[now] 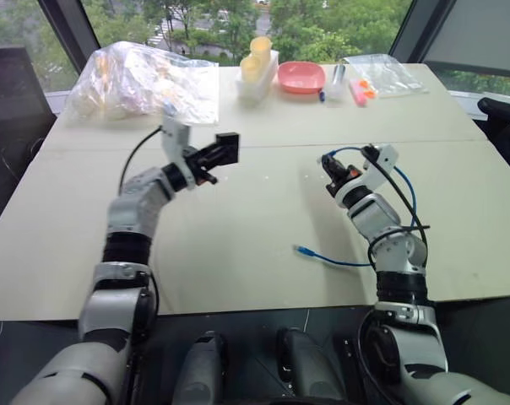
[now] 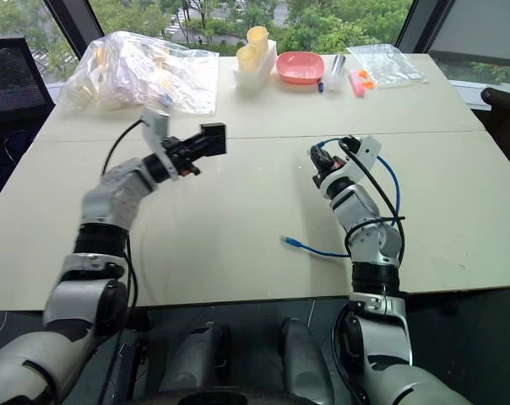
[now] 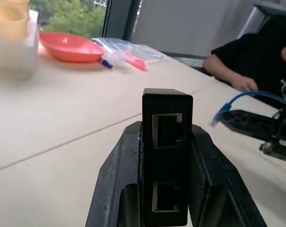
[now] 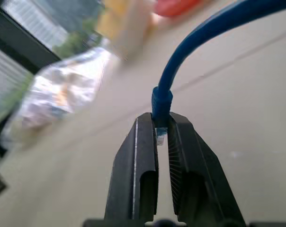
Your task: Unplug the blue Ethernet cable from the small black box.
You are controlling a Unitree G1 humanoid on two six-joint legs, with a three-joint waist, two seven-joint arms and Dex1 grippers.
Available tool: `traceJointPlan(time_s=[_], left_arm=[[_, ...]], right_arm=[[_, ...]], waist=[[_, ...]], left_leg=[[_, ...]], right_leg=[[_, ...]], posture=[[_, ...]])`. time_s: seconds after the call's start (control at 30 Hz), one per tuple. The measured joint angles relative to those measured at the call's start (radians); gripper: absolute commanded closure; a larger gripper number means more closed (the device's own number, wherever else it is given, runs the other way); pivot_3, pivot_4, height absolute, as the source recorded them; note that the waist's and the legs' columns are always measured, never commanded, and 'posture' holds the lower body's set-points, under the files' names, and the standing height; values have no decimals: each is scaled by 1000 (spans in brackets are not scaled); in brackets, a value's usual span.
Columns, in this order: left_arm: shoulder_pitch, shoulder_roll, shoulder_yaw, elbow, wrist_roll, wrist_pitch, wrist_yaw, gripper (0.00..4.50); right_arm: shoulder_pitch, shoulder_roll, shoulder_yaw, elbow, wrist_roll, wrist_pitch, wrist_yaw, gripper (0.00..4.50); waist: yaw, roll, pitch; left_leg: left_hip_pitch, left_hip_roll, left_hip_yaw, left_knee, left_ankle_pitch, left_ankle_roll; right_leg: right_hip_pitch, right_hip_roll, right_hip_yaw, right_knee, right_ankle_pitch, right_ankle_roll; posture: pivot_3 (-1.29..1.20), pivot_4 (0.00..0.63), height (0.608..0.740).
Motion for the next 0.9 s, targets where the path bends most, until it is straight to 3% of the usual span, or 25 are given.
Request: traceJointPlan(time_s=[0.1,0.27,0.57,0.63,0.8,0.9], left_arm=[[-16,-55,-53,73,90,-148,62,3970],[-28,-123,-89,202,179,-320,142,3970],[-67,-205,-100,424,269,-493,250,3970],[-68,-204,-101,469,288,-513,262,2946],[-68,-203,-98,499,299,-537,264,1157],[-46,-186,-98,426,296,-507,247,1157]], right_arm=[[-46,-45,7,97,-74,11,-8,2779],[-42,-89,50,79,-143,41,56,238],[182,-77,154,-349,-106,188,182,238],[190,-69,150,-380,-100,188,183,176],[208,-56,123,-401,-106,168,177,176],[238,-52,118,-421,-108,164,184,176]], waist=[[-3,0,0],[-5,0,0],[-3,0,0],[-3,0,0],[-1,0,0],[-2,0,0]], left_leg=[[-1,0,0,-1,0,1],[1,1,0,-5,0,1],[0,1,-1,-4,0,1],[0,1,-1,-3,0,1],[0,1,-1,-3,0,1],[0,1,-1,-4,0,1]], right_leg=[[-1,1,1,-1,0,1],[-2,3,1,-1,2,5],[-2,4,1,0,2,6],[-2,4,1,0,2,5],[-2,4,0,0,2,5],[-2,4,1,0,2,5]], posture=[[0,150,740],[0,150,740],[0,150,740],[0,150,740],[0,150,740],[0,150,740]])
